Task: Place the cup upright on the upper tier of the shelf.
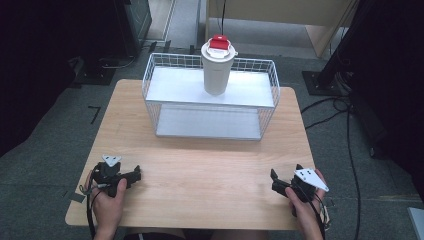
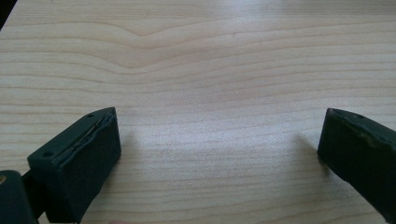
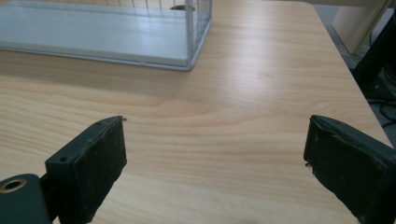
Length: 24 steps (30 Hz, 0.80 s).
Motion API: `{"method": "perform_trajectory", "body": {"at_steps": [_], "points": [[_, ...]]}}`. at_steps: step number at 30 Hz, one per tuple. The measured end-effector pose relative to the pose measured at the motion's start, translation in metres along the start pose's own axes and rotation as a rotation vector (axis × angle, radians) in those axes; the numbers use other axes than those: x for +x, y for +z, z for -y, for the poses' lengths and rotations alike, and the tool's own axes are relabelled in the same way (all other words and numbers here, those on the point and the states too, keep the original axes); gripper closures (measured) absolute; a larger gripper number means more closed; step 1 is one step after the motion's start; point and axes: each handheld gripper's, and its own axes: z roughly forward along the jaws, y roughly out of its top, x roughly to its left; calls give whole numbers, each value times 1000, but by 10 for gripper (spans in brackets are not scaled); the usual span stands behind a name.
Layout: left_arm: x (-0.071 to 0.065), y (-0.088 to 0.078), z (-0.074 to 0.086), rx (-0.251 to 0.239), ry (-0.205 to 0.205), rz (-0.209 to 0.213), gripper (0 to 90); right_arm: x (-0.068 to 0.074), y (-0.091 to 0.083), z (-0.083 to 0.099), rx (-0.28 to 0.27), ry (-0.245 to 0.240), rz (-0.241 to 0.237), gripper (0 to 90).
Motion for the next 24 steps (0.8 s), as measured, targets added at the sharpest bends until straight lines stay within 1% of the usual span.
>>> {"method": "perform_trajectory", "body": {"at_steps": [1,3,4,5,11,12,13,15,18,19,21,23,24], "points": [[0,0,0,0,0,0,0,-6,-2,4,8,2,12,60],[0,0,0,0,0,0,0,-8,-4,6,13,4,16,60],[0,0,0,0,0,0,0,-14,-6,10,24,16,23,59],[0,0,0,0,0,0,0,-14,-6,10,24,16,23,59],[0,0,0,0,0,0,0,-31,-10,22,55,23,67,59],[0,0,0,0,0,0,0,-33,-11,24,61,20,73,59],[0,0,0,0,0,0,0,-37,-12,26,79,22,80,60],[0,0,0,0,0,0,0,-39,-13,27,79,27,76,60],[0,0,0,0,0,0,0,-44,-15,27,84,29,88,60],[0,0,0,0,0,0,0,-46,-15,28,90,25,87,60],[0,0,0,0,0,0,0,-49,-15,29,127,-6,102,60],[0,0,0,0,0,0,0,-49,-15,30,180,-72,117,59],[0,0,0,0,0,0,0,-50,-15,31,196,-94,123,60]]}}
